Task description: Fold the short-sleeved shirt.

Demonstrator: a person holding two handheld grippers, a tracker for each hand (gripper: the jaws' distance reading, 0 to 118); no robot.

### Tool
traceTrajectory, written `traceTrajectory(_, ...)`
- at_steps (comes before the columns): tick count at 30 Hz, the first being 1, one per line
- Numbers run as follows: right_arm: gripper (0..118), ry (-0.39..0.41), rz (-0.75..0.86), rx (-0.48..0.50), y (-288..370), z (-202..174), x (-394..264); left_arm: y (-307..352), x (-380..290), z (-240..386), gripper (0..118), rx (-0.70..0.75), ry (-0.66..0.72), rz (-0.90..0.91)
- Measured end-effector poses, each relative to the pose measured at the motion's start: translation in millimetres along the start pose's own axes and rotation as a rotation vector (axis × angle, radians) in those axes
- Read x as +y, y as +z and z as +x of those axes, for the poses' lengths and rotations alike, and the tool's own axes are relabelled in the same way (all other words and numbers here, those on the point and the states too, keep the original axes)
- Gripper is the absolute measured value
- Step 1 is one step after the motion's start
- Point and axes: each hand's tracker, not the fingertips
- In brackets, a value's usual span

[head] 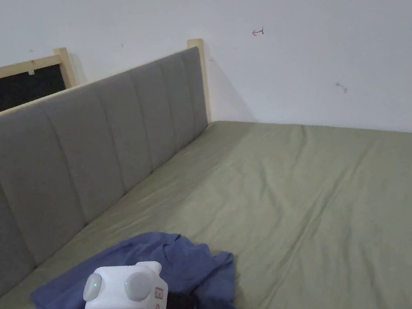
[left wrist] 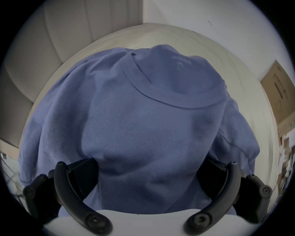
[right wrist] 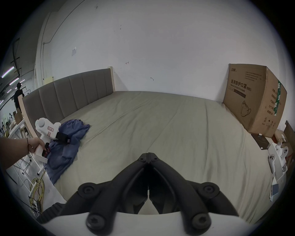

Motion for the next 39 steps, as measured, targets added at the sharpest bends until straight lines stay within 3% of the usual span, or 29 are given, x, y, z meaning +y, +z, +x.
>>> traceTrajectory(4, 0, -0.052, 0.065, -0.018, 11, 5, 5, 19, -12, 10, 117, 0.053, -0.052, 0.074)
traceTrajectory(5, 0, -0.06, 0.073, -0.016, 15, 6, 8, 28, -17, 13, 111, 0.045, -0.057, 0.122)
traceTrajectory(6, 0, -0.066, 0.082, -0.015, 19, 8, 10, 40, -23, 16, 88, 0.048, -0.045, 0.181)
traceTrajectory(8, 0, -0.065, 0.099, -0.023, 27, 12, 14, 53, -30, 18, 22, 0.056, -0.027, 0.222)
traceTrajectory(9, 0, -0.063, 0.111, -0.029, 31, 14, 16, 55, -34, 17, 2, 0.097, -0.045, 0.203)
traceTrajectory(12, 0, -0.057, 0.112, -0.048, 43, 22, 26, 76, -28, 11, 1, 0.059, -0.075, 0.196)
traceTrajectory(15, 0, -0.083, 0.156, -0.052, 65, 32, 31, 132, -8, 17, 1, 0.112, -0.143, 0.324)
traceTrajectory(18, 0, -0.094, 0.189, -0.071, 82, 41, 32, 197, 4, 18, 1, 0.075, -0.121, 0.47)
traceTrajectory(23, 0, -0.148, 0.232, -0.066, 106, 59, 33, 309, 21, 74, 1, 0.017, -0.33, 0.679)
traceTrajectory(26, 0, -0.203, 0.285, -0.045, 123, 72, 34, 365, 14, 133, 1, -0.127, -0.45, 0.723)
traceTrajectory(30, 0, -0.202, 0.343, -0.088, 142, 93, 32, 403, 3, 226, 1, -0.329, -0.539, 0.761)
traceTrajectory(39, 0, -0.272, 0.37, -0.189, 178, 149, 18, 378, -29, 424, 1, -0.799, -0.543, 0.651)
